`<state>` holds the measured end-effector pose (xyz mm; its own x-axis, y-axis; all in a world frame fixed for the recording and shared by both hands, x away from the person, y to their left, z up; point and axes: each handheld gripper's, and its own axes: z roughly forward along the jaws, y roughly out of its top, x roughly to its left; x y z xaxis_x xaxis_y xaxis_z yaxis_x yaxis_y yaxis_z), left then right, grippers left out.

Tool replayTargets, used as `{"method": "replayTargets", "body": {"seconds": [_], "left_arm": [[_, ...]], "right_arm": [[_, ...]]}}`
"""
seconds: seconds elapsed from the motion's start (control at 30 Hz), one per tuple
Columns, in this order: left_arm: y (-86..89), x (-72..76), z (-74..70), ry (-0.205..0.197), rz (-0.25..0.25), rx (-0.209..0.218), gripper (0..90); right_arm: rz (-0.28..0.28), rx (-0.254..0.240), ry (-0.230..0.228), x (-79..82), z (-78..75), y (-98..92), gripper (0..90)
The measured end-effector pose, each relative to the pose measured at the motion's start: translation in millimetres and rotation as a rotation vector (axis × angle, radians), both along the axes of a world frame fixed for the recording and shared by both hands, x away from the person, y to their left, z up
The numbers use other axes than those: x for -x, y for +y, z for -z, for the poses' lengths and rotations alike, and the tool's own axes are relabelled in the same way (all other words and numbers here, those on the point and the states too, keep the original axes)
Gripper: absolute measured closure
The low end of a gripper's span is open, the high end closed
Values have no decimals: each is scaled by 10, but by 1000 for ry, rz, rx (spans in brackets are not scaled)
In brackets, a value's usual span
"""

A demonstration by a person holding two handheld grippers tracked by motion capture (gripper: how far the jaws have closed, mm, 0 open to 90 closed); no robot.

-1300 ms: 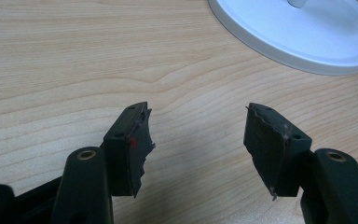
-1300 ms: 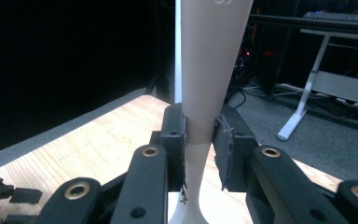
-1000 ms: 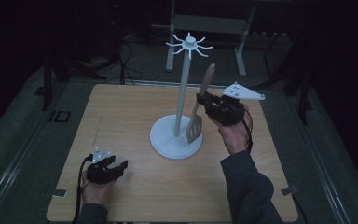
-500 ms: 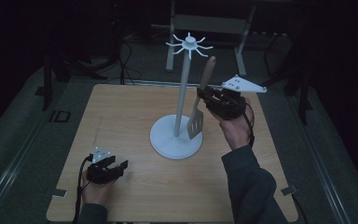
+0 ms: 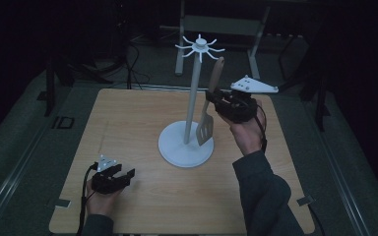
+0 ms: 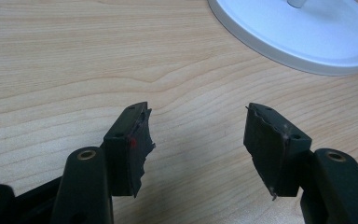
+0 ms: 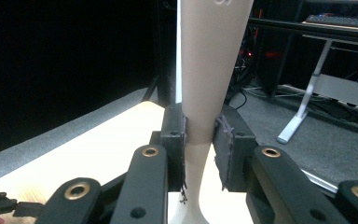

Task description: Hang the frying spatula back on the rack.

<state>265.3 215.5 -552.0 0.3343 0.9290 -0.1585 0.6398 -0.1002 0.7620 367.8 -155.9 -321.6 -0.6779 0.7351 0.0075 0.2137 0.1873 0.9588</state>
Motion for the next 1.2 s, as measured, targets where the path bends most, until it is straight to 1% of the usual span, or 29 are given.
{"method": "replayTargets", "body": {"seconds": [0.1,0.4,1.2], "left_arm": [[0,-1,1,1,0,1,406],[-1,-2,2,1,0,1,407],[3,0,-1,1,-1,2,407]], "right_arm": [[-5,2,9,-17,-19,6,747],[-9,11,16,-48,-50,34,747],[-5,18,28,-108,-41,84,747]]}}
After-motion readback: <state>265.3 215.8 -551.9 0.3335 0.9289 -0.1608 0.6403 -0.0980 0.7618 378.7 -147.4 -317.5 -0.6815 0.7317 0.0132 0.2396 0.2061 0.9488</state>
